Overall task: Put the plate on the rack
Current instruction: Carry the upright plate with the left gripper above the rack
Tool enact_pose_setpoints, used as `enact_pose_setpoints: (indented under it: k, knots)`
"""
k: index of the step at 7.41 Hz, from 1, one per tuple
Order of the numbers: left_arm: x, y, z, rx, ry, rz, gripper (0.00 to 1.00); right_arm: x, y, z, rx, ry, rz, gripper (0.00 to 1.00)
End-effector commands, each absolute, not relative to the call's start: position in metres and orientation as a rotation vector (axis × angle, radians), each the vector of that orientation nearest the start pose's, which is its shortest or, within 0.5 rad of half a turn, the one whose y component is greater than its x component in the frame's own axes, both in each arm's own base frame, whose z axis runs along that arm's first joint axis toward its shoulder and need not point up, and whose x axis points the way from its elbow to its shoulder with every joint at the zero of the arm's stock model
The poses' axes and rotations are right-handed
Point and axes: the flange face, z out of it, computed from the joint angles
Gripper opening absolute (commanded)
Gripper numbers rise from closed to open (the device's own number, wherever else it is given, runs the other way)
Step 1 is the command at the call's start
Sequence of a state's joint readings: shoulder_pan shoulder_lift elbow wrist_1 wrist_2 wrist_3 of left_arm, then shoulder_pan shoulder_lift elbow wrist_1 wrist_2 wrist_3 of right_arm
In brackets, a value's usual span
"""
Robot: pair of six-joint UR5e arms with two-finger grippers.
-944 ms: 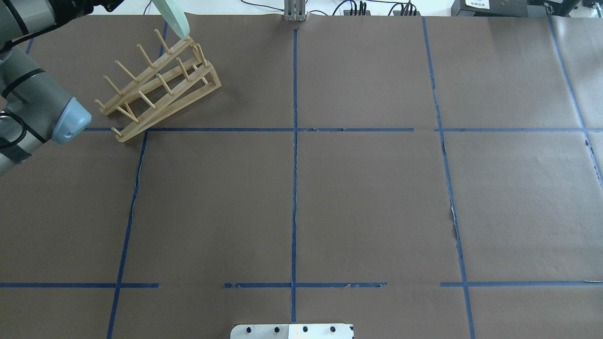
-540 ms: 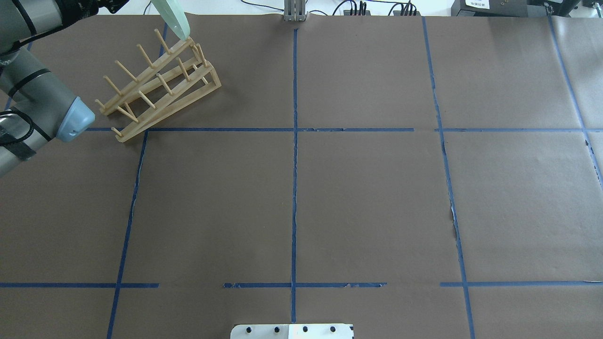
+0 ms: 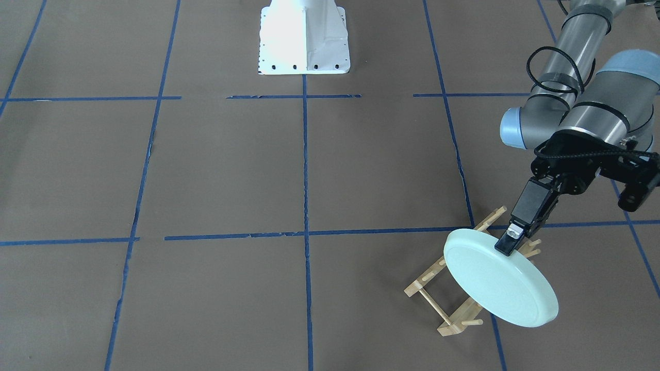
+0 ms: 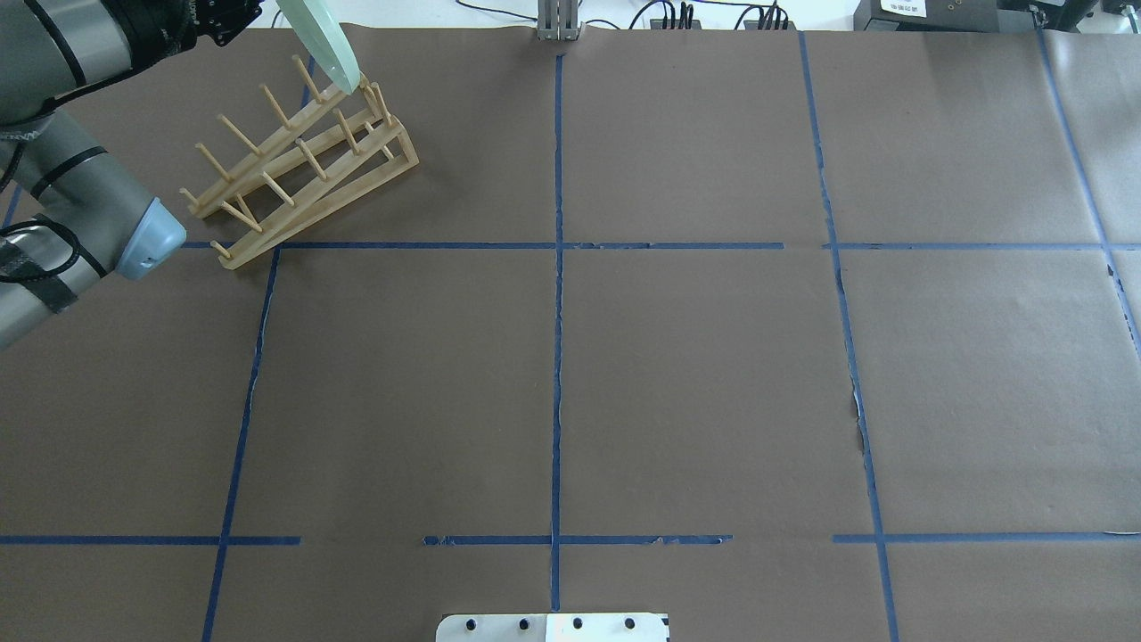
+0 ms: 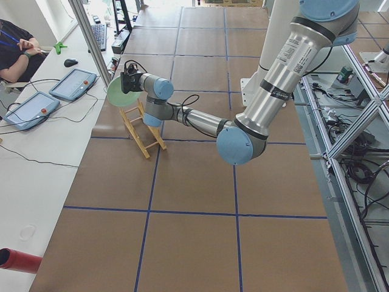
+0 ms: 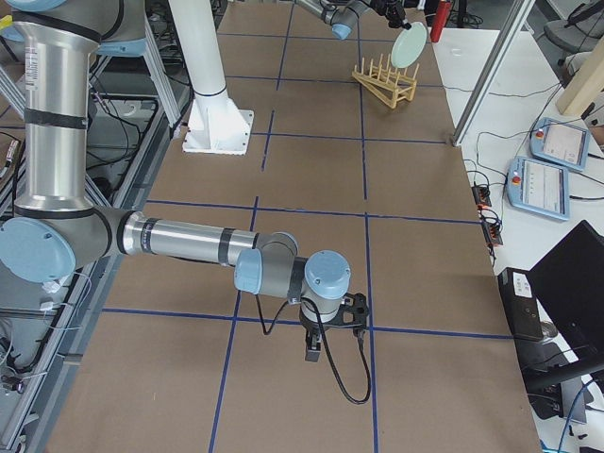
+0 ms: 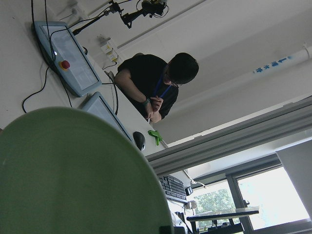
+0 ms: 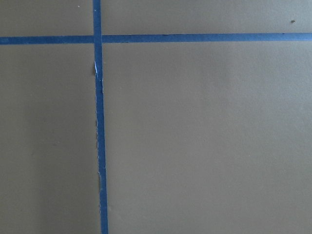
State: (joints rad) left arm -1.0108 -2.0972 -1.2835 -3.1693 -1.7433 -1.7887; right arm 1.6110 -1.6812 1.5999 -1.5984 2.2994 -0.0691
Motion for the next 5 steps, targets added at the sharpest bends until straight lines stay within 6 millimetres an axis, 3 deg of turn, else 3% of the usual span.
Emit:
enact_pose_setpoints:
  k: [1,5]
  knots:
    - [0.265,-0.621,0.32,0.61,1.788,-0.705,0.0,0.084,-0.432,0.701,-0.064,-0.732,0.01,1.0]
    - [0.284,-0.619,0.332,0.583,1.767,-0.707,0.0,0.085,-0.432,0.701,-0.064,-0.732,0.013,1.0]
